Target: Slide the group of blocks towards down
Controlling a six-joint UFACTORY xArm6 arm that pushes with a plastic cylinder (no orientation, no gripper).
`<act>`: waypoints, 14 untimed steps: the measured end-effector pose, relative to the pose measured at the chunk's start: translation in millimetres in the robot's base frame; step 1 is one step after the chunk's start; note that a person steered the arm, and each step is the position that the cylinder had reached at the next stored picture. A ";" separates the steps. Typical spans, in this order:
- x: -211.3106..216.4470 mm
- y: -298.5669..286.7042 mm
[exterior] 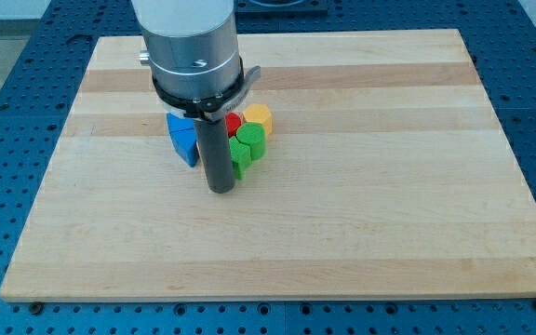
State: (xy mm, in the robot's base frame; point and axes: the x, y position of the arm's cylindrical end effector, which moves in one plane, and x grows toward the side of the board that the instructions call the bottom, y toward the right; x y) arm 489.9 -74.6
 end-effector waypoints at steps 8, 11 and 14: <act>-52.6 90.2; -78.4 43.8; -38.2 3.9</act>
State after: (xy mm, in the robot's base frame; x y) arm 451.6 -70.7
